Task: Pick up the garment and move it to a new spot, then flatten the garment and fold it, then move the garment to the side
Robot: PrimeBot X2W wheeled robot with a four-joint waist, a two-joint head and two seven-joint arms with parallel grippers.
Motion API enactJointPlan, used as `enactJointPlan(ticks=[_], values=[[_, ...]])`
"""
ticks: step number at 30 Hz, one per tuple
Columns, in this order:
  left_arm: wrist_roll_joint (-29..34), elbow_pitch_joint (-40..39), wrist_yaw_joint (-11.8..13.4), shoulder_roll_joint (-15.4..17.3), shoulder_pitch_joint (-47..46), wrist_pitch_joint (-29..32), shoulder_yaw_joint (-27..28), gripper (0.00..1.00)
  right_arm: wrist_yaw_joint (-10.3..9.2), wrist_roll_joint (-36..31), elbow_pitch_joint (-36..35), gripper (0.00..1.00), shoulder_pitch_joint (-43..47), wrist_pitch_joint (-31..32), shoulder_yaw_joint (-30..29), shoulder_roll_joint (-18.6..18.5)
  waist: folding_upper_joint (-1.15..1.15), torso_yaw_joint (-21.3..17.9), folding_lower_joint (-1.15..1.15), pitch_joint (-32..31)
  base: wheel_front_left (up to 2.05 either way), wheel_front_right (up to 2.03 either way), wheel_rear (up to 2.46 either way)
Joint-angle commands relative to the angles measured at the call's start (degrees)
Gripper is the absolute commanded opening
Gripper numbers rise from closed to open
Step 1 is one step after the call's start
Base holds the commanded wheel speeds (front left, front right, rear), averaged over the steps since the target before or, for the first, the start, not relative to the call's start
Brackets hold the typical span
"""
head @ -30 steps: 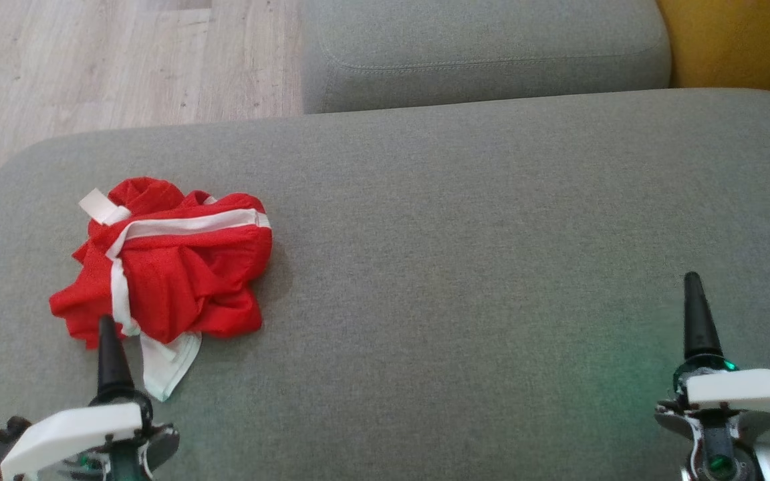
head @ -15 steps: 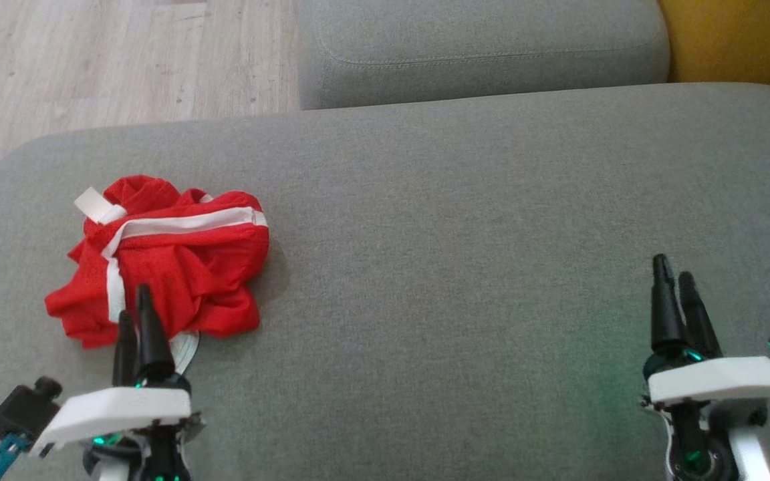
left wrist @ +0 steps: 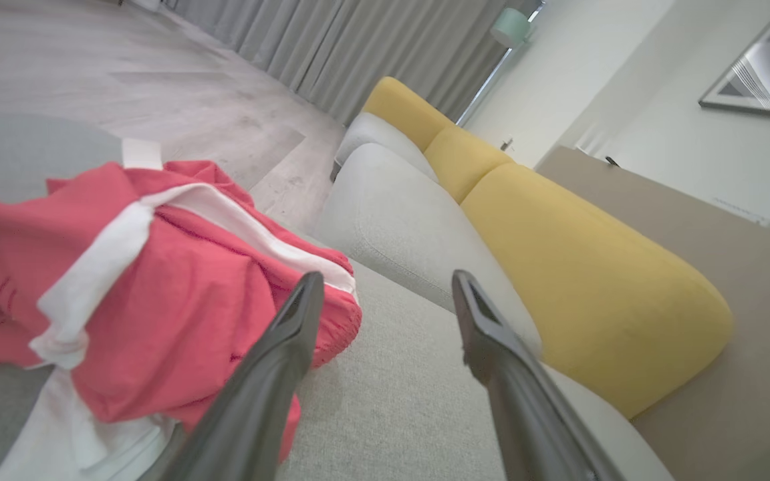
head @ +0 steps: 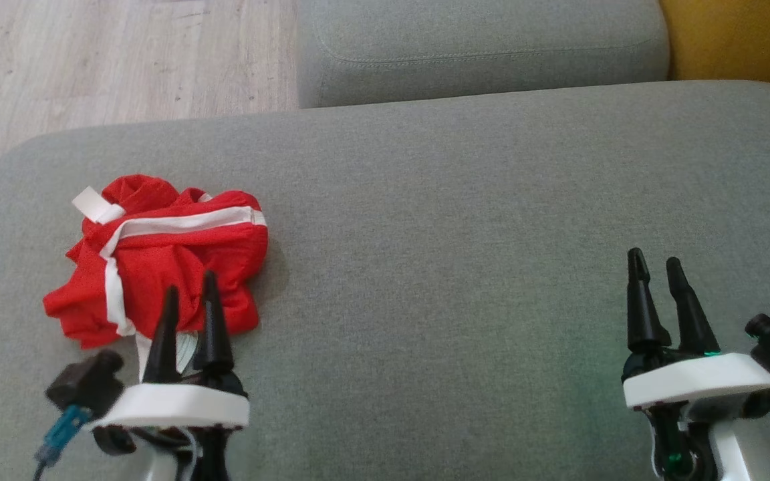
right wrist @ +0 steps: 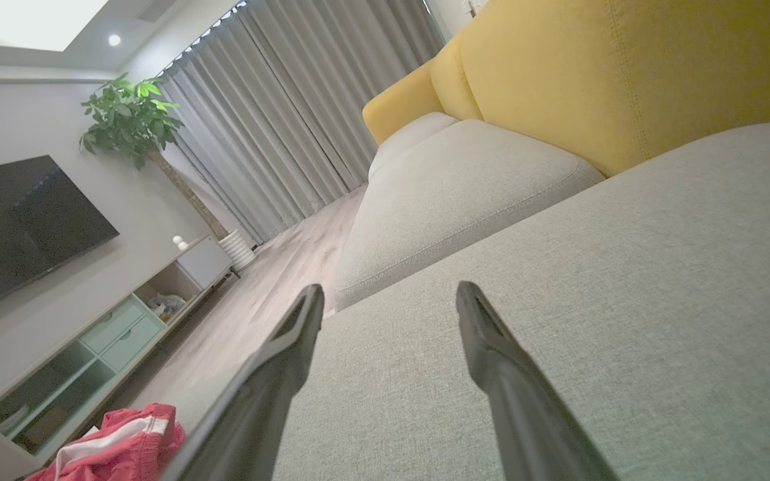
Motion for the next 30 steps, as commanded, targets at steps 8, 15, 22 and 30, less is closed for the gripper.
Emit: enactJointPlan(ticks=[8, 15, 22, 30], values=[[9.12, 0.92, 2.03, 2.58, -3.78, -1.98, -3.93, 1.00, -0.03, -8.48, -1.92, 1.00, -2.34, -2.04, 1.70, -0.47, 0.00, -0.16, 0.00, -0.43, 0.00, 0.00, 0.00], [15.27, 3.15, 4.89, 3.96, -4.85, -3.15, -7.29, 1.00, -0.03, -15.25, -1.34, 1.00, -2.28, -3.22, 2.60, -0.50, 0.00, -0.11, 0.00, -0.55, 0.00, 0.00, 0.00], [20.97, 4.19, 7.54, 5.35, -6.16, -4.33, -10.64, 1.00, -0.03, -21.74, -1.47, 1.00, -2.41, -4.40, 3.45, -0.53, 0.00, -0.05, 0.00, -0.18, 0.00, 0.00, 0.00], [27.72, 5.83, 10.52, 7.13, -7.75, -5.67, -14.94, 1.00, -0.03, -30.10, -2.28, 1.00, -2.59, -5.75, 4.28, -0.56, 0.00, -0.14, 0.00, 0.13, 0.00, 0.00, 0.00]])
